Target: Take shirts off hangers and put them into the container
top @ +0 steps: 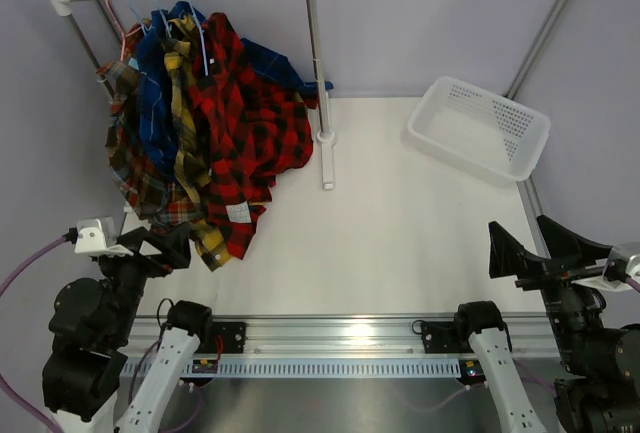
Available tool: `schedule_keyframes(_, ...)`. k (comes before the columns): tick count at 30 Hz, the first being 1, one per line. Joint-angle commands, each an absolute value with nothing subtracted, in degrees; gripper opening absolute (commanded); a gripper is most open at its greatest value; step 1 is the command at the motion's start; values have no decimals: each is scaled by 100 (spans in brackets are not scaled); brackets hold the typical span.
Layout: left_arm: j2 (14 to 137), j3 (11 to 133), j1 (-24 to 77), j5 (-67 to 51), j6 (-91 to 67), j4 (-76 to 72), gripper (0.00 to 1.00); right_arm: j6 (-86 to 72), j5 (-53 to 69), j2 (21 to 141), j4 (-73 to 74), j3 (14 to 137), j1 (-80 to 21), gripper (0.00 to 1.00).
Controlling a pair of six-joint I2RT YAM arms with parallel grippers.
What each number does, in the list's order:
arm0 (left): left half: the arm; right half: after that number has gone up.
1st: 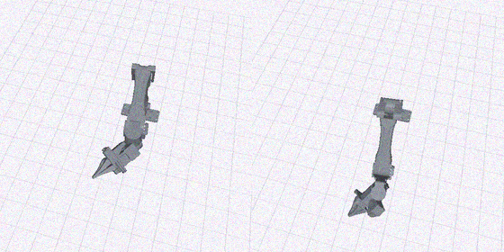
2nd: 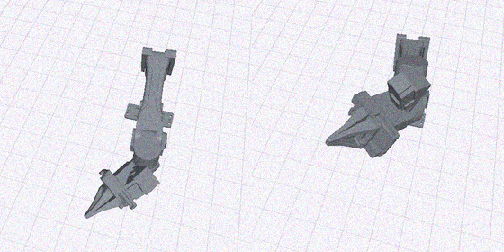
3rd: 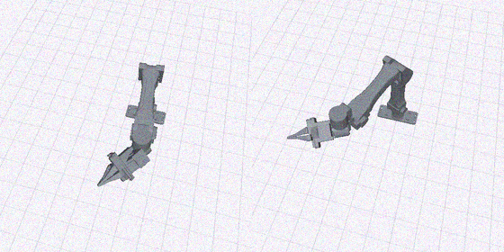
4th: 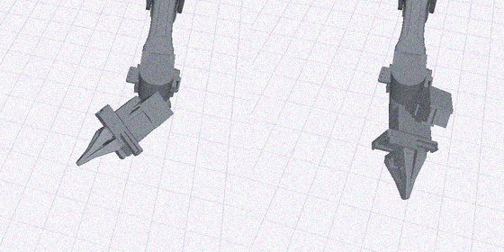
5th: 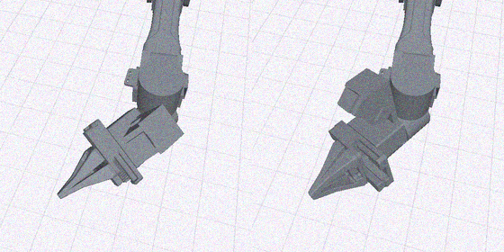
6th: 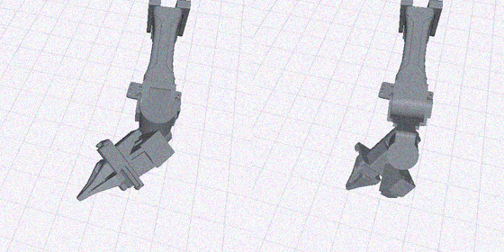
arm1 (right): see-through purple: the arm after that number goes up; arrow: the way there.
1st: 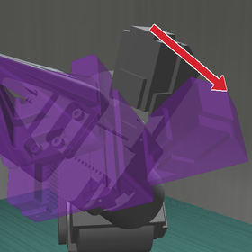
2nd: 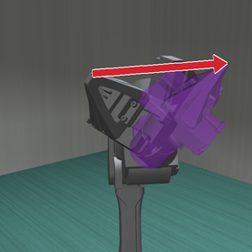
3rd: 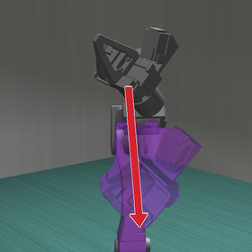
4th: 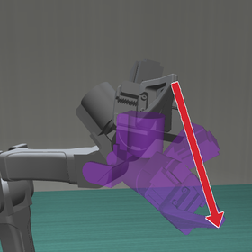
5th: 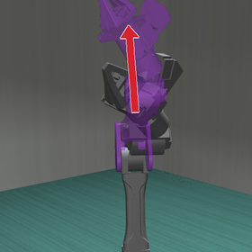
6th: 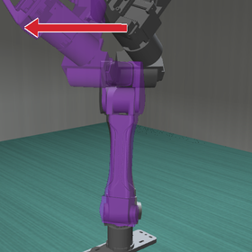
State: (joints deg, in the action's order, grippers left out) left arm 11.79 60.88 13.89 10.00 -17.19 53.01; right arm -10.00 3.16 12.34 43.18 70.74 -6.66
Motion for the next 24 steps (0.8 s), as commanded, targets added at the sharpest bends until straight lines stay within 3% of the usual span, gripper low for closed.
schedule_keyframes(1, 1406, 6082, 1415, 896, -1854, 5115, 99, -1081, 518, 1397, 4394, 6996, -721, 100)
schedule_keyframes(8, 2819, 6784, 1415, 862, -2171, 5080, 99, -1230, 641, 1757, 4614, 6829, -721, 99)
schedule_keyframes(18, 5737, 9078, 1432, 308, -2373, 4783, 99, -1450, 782, 2074, 4711, 6513, -721, 99)
schedule_keyframes(24, 7363, 10387, 1424, 1159, -2110, 4597, 99, -1494, 1072, 2101, 4737, 6355, -721, 99)
